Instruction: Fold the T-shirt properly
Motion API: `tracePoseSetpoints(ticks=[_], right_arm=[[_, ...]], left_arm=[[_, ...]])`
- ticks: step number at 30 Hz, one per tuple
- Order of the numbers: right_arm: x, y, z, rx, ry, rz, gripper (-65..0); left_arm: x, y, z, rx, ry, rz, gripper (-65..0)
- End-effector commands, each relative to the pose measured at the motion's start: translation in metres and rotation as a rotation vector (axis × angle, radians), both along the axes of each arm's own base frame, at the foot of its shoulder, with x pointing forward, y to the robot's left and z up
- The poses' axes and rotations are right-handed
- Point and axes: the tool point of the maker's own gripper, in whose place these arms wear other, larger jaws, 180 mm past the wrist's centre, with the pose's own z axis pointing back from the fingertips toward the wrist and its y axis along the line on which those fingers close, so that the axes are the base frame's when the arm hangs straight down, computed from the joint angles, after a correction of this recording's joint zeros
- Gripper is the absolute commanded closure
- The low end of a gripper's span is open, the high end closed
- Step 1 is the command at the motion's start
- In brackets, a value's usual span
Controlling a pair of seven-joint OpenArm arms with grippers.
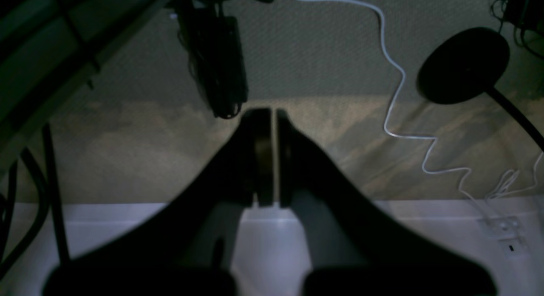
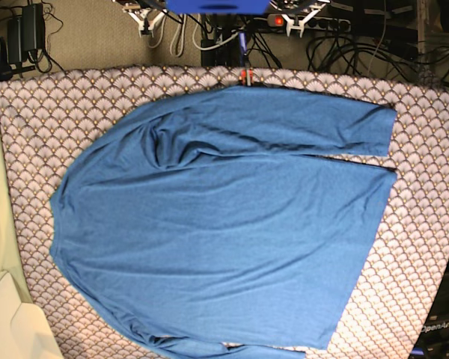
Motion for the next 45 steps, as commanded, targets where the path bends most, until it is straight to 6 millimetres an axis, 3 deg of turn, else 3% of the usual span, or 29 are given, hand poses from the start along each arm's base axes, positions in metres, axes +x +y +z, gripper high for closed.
tracePoseSetpoints(ticks=[1, 43, 45], right_arm=[[-0.003, 0.0, 0.0, 0.007, 0.006, 0.006, 0.0], [-0.003, -0.004, 0.0, 0.001, 0.003, 0.007, 0.0], [-0.01, -0.004, 0.0, 0.001, 0.006, 0.008, 0.0]], left_arm=[[-0.003, 0.001, 0.0, -0.001, 0.005, 0.002, -0.3], [-0.004, 0.001, 0.0, -0.001, -0.001, 0.002, -0.3], [0.007, 0.001, 0.0, -0.004, -0.039, 0.0, -0.3]])
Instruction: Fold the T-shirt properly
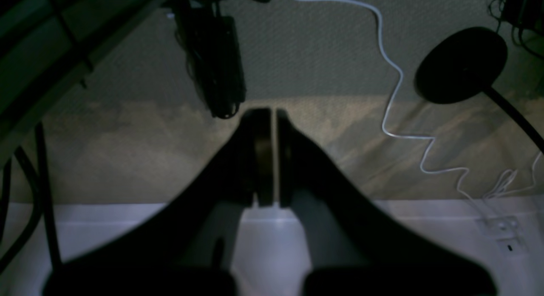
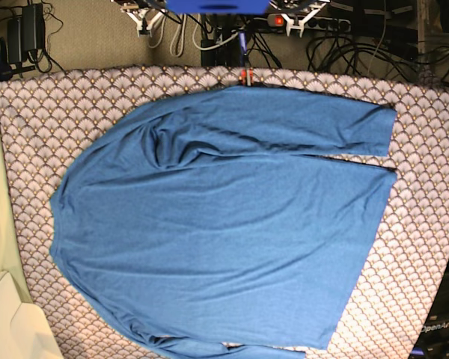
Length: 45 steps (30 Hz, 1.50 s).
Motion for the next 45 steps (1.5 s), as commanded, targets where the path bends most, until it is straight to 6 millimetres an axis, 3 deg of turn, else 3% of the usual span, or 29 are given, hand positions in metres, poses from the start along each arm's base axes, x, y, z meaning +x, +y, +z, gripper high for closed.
tracePoseSetpoints(ticks=[1, 4, 6, 13, 18, 23, 27, 33, 42, 45], right_arm=[[-0.008, 0.0, 0.0, 0.005, -0.001, 0.007, 0.0], [-0.012, -0.006, 0.004, -0.006, -0.07, 0.01, 0.0], [-0.013, -0.01, 0.009, -0.014, -0.108, 0.014, 0.0], [-0.026, -0.018, 0.039, -0.031, -0.221, 0.029, 0.0], [-0.029, -0.026, 0.065, -0.046, -0.29, 0.048, 0.0], [-0.015, -0.029, 0.101, -0.054, -0.399, 0.066, 0.0], [0.005, -0.032, 0.144, -0.063, -0.512, 0.094, 0.0], [0.043, -0.037, 0.205, -0.077, -0.678, 0.137, 0.0], [0.099, -0.032, 0.278, -0.084, -0.806, 0.173, -0.1], [0.112, -0.032, 0.287, -0.09, -0.849, 0.173, -1.7]], left_arm=[[-0.004, 0.005, 0.001, 0.002, -0.024, -0.002, -0.3], [-0.003, 0.01, 0.006, 0.006, -0.11, -0.005, -0.3], [-0.014, 0.016, 0.011, 0.011, -0.125, -0.01, -0.3], [-0.031, 0.03, 0.028, 0.026, -0.183, -0.029, -0.3], [-0.042, 0.026, 0.051, 0.016, -0.245, -0.04, -0.3], [-0.028, 0.029, 0.09, 0.011, -0.369, -0.072, -0.3], [-0.013, 0.048, 0.129, 0.05, -0.473, -0.051, -0.3], [0.026, 0.066, 0.19, 0.1, -0.646, -0.037, -0.3], [0.077, 0.05, 0.27, 0.082, -0.874, -0.061, -0.4], [0.091, 0.046, 0.293, 0.075, -0.936, -0.068, -0.5]])
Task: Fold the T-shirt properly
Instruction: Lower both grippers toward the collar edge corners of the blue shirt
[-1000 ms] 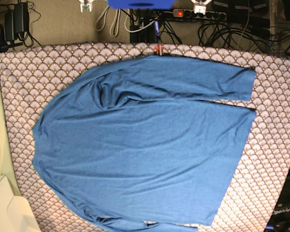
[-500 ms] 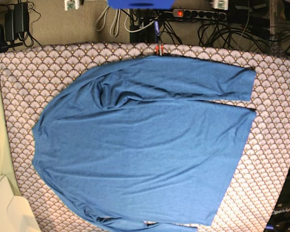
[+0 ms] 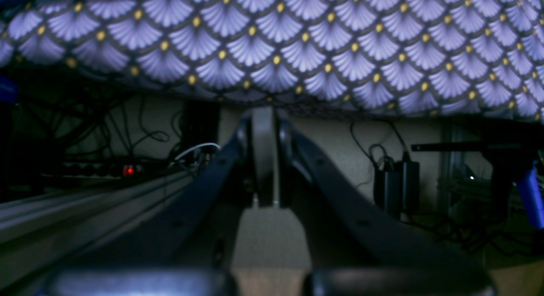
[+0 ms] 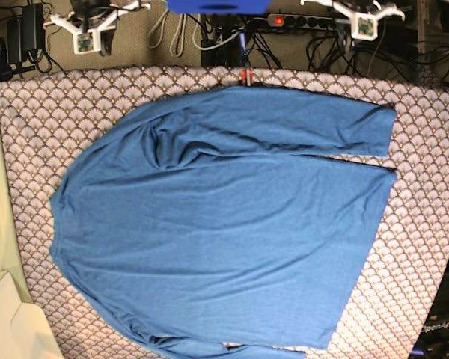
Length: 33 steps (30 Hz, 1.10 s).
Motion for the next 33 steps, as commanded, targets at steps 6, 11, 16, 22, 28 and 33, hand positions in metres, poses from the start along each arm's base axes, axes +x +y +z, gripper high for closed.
tracePoseSetpoints(ticks=[6, 11, 16, 22, 28, 33], right_arm=[[0.023, 0.0, 0.014, -0.004, -0.082, 0.008, -19.8], [0.045, 0.0, 0.022, -0.002, -0.145, 0.011, -29.1], [0.068, 0.007, 0.027, 0.015, -0.182, 0.067, -29.3], [0.097, 0.005, 0.028, 0.003, -0.171, 0.085, -29.3], [0.111, 0.003, 0.031, -0.005, -0.17, 0.085, -29.3], [0.11, 0.005, 0.03, -0.002, -0.168, 0.094, -29.3]], left_arm=[[0.01, 0.012, 0.032, 0.038, -0.081, 0.02, -9.2], [0.016, 0.03, 0.04, 0.072, -0.117, 0.085, -35.0], [0.036, 0.041, 0.046, 0.09, -0.175, 0.111, -37.5], [0.054, 0.06, 0.035, 0.007, -0.208, 0.187, -37.7], [0.059, 0.093, 0.019, -0.08, -0.216, 0.312, -37.9], [0.069, 0.109, 0.01, -0.142, -0.226, 0.364, -37.9]])
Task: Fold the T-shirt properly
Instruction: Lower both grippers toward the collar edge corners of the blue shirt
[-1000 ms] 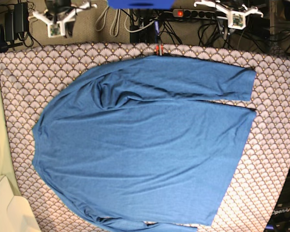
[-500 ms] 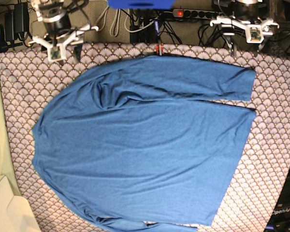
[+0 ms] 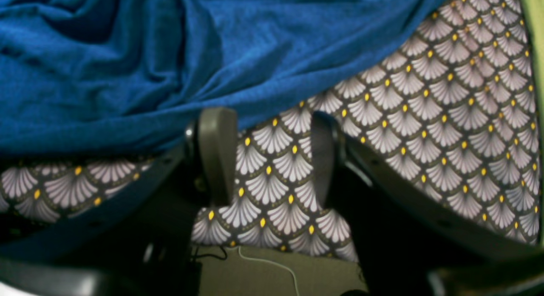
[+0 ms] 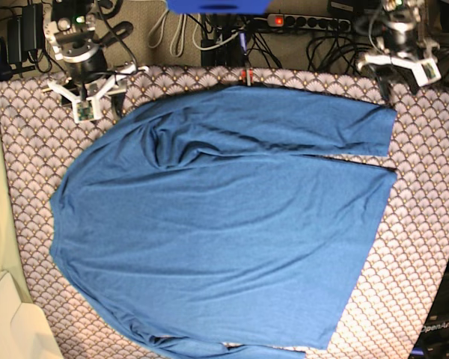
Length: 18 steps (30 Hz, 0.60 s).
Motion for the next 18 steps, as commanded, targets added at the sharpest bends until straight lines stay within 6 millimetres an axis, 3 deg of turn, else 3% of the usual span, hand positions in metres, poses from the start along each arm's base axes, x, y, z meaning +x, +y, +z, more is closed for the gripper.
tracePoseSetpoints(ticks=[1, 9, 18], right_arm=[[0.004, 0.003, 0.008, 0.003, -0.033, 0.018, -29.3], [0.003, 0.003, 0.007, 0.002, -0.03, 0.018, -29.3], [0.0, 0.002, 0.005, -0.001, -0.021, 0.017, -29.3]], left_arm=[[0.001, 0.005, 0.006, 0.005, -0.026, 0.003, -37.9], [0.023, 0.011, -0.006, -0.065, -0.066, 0.061, -37.9], [0.034, 0.019, -0.028, -0.088, -0.048, 0.103, -37.8]])
